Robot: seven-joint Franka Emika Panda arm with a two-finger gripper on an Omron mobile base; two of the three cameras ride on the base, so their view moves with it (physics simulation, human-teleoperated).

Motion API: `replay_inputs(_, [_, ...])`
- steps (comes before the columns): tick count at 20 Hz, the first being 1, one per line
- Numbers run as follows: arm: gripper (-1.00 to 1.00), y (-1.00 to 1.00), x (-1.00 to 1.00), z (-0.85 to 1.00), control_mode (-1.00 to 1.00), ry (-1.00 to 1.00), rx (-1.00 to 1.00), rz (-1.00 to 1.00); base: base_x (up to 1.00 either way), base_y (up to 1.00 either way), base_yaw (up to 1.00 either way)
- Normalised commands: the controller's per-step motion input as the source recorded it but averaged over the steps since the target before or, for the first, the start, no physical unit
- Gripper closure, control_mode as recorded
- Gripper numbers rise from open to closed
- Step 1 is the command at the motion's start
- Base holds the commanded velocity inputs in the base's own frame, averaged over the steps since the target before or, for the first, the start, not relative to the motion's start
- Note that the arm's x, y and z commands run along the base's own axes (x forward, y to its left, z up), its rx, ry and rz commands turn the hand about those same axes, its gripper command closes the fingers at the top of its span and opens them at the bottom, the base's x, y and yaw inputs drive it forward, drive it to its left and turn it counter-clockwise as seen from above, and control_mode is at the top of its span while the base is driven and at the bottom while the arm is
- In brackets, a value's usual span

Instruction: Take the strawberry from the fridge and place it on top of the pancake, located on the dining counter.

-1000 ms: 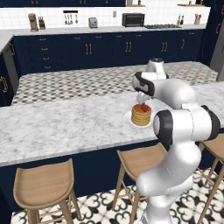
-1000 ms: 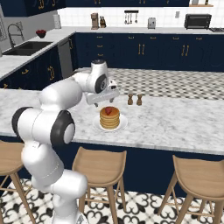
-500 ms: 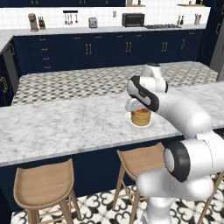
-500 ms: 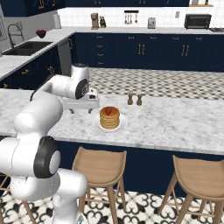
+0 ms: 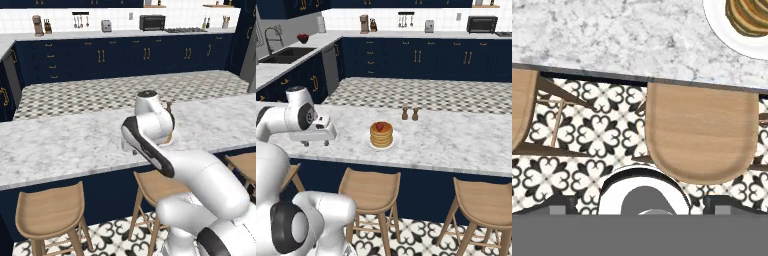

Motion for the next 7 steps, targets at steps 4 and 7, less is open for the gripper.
replay_inputs(4, [-1.0, 0.28, -0.26, -0.27, -1.0, 0.06, -0.03, -0.01, 0.0, 0.0, 0.0])
replay_inputs(7, [-1.0, 0.21, 0.0, -0.31, -1.0, 0.04, -0.04, 0.0, 0.0, 0.0, 0.0])
